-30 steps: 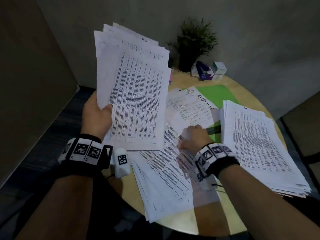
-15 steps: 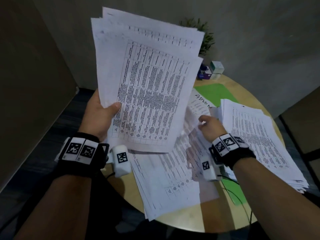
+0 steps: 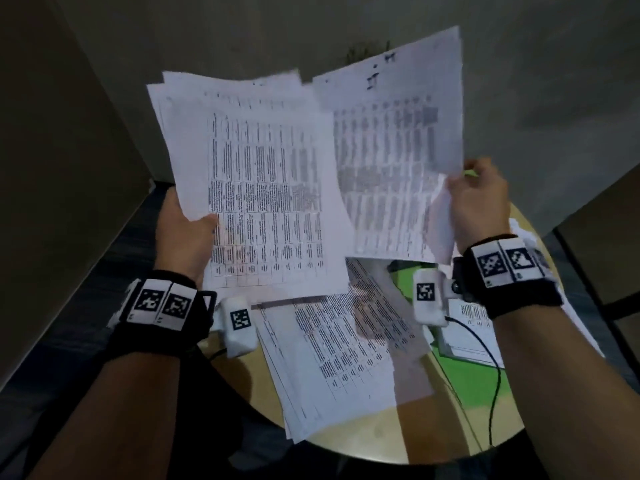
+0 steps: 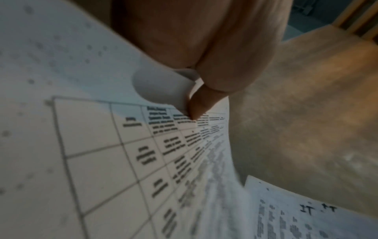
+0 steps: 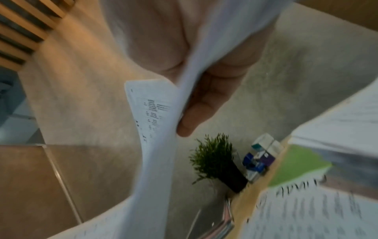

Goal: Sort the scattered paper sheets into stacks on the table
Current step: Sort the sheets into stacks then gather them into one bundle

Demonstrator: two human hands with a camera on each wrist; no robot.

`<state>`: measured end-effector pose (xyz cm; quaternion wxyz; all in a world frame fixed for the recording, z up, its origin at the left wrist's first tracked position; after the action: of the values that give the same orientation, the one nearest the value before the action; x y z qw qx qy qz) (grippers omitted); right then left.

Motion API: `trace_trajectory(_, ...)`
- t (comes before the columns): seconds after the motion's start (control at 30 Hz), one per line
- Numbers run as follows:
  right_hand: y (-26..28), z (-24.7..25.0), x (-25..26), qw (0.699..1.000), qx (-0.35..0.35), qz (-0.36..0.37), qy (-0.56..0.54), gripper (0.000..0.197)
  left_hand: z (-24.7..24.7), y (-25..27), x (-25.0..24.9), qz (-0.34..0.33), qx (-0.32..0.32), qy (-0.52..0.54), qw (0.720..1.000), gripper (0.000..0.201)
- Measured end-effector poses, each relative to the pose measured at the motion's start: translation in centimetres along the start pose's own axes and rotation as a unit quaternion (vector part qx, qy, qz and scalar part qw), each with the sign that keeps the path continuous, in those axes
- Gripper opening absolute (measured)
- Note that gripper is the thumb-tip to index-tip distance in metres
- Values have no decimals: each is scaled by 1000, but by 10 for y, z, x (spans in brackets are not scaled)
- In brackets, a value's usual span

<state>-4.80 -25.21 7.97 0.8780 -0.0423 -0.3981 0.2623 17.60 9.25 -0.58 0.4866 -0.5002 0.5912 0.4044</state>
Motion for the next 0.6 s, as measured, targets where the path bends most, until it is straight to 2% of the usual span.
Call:
trace_trajectory(0.13, -3, 32, 1, 996, -69, 19, -53, 15, 3, 1, -5, -32, -32, -19, 999, 42)
trace_trajectory(0.23, 0, 35, -3, 994, -53, 6, -97, 15, 5, 0, -7, -41, -47, -15, 998, 44)
trace_trajectory(0.4, 9, 35, -11, 992, -49, -37, -114, 24, -1, 2, -6, -42, -31, -27, 998, 53)
trace_trajectory(0.53, 21, -1, -11, 983, 41, -56, -171, 25, -14, 2, -1, -7, 27, 15, 999, 48)
trace_trajectory(0.6, 37, -31, -6, 983, 98, -52, -147, 24, -26, 6, 2, 18, 66, 51, 996, 48)
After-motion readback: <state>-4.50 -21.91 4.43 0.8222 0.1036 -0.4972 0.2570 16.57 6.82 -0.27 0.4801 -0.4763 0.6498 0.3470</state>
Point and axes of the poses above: each hand's wrist, its own y-axis away from the middle knuckle, its own z-axis out of the back of the hand, x = y × z, the point moved 9 cm from there along -y, towards the middle knuckle, and after that the axes turned 14 degrees about y, right-handed, at the moved point
